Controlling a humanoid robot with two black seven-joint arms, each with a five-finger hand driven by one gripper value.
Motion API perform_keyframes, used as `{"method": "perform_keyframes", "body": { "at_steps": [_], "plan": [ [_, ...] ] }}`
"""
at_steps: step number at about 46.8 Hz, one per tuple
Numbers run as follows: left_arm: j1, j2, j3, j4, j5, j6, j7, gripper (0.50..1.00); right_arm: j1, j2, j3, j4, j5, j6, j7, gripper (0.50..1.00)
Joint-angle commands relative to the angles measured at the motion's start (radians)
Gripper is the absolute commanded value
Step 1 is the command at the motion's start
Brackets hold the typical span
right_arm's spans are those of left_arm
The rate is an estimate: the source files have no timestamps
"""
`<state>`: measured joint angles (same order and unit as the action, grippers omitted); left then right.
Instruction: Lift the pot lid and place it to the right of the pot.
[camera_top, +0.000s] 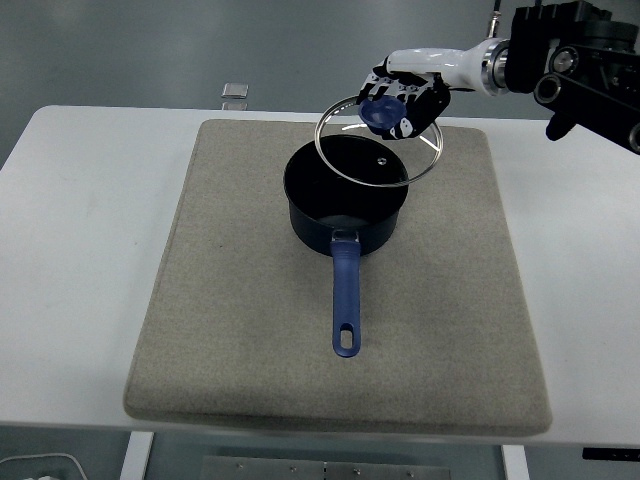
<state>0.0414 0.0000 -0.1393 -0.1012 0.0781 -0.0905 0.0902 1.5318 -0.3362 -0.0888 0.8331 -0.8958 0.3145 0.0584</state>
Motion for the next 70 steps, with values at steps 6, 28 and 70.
{"method": "perform_keyframes", "body": {
  "at_steps": [6,28,70],
  "plan": [
    [0.0,0.0,0.0,0.0,0.0,0.0,0.0,1.0,-0.005,-0.023,0.0,-0.069,0.009,0.006,-0.002,0.5],
    [0.0,0.0,0.0,0.0,0.0,0.0,-0.001,1.0,-0.125,-0.001,0.009,-0.19,0.083,-0.012,0.0,0.5],
    [0.0,0.0,0.0,0.0,-0.001,0.0,0.0,1.0,-0.234,0.071,-0.005,-0.264,0.069,-0.113,0.006,0.5]
  ]
}}
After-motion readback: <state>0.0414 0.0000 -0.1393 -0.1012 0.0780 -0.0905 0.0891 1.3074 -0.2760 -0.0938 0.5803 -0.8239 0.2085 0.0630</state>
